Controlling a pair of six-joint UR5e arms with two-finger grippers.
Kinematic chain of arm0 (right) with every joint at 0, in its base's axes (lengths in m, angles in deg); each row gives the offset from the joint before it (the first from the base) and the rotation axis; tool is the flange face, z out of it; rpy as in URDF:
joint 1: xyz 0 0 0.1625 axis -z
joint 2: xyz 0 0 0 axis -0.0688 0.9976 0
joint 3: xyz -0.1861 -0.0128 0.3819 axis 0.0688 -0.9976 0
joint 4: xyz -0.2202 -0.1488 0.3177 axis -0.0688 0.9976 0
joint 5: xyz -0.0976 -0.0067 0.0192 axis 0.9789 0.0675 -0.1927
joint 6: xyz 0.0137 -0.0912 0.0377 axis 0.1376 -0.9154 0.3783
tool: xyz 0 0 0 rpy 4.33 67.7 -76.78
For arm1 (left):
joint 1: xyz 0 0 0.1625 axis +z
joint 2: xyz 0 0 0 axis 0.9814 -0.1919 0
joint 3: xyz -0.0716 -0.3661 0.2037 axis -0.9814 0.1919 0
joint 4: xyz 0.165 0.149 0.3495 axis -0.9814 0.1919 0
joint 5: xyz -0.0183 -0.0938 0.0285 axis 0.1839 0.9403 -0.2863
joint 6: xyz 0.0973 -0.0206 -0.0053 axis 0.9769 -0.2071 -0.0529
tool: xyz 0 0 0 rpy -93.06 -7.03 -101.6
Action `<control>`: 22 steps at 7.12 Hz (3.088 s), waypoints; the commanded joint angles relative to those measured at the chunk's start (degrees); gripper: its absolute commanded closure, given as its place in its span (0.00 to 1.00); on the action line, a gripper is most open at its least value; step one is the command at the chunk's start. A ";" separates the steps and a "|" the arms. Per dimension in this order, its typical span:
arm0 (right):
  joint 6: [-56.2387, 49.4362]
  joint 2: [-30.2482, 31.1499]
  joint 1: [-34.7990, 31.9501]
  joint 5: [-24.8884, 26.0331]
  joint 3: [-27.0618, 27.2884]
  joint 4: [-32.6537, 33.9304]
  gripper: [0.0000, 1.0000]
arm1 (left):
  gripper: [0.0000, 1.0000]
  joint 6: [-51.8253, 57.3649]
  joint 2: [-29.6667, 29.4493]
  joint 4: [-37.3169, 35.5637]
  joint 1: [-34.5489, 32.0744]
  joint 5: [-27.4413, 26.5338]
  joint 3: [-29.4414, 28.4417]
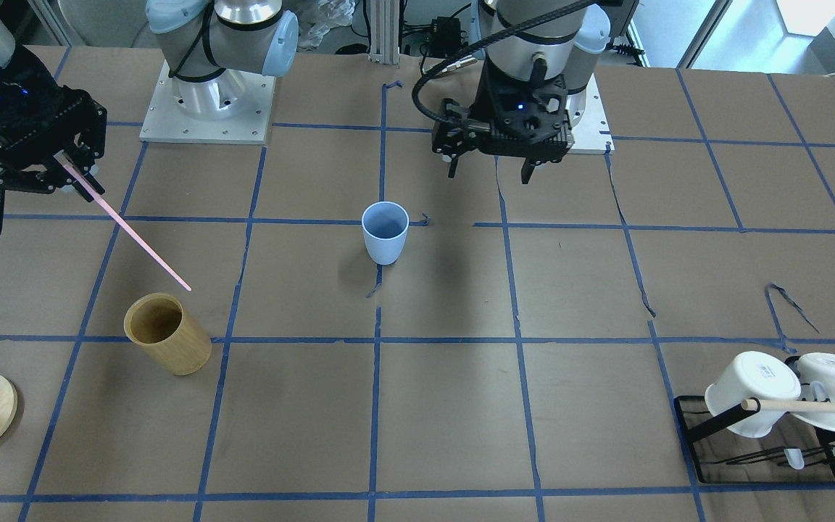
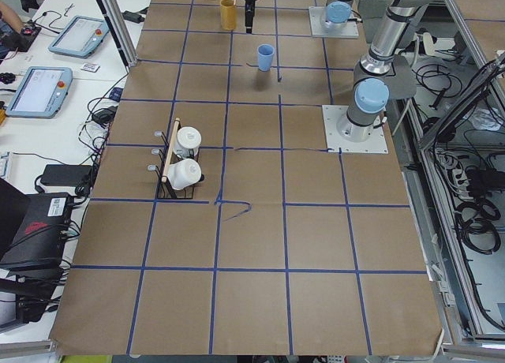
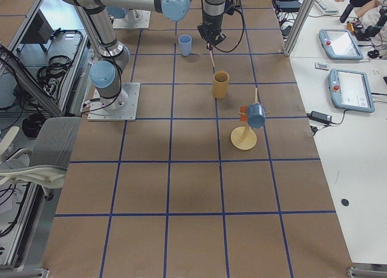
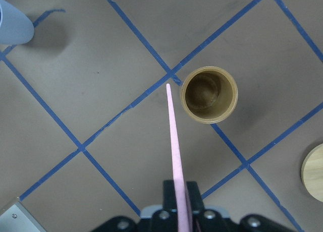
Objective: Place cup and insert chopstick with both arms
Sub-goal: 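Lift the pink chopstick from the tan cup over the blue cup with right gripper, then lower the pink chopstick into the light blue cup and open the right gripper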
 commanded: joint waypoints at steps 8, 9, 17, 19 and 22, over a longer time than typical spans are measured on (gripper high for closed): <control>58.44 -3.02 -41.19 3.19 -0.45 -2.10 1.00 | 0.00 3.39 2.52 4.63 8.15 -0.61 -3.40; 58.46 -4.07 -41.20 3.01 -0.27 -2.01 1.00 | 0.00 3.39 2.52 4.63 8.24 -0.61 -3.40; 58.37 -10.58 -41.55 3.19 1.31 1.67 0.84 | 0.00 3.39 2.52 4.63 8.24 -0.61 -3.48; 57.85 -10.76 -41.55 3.19 1.23 2.03 0.59 | 0.00 3.39 2.52 4.63 8.24 -0.61 -3.48; 54.27 -9.89 -39.01 3.45 0.35 4.49 0.29 | 0.00 3.39 2.52 4.63 8.24 -0.61 -3.57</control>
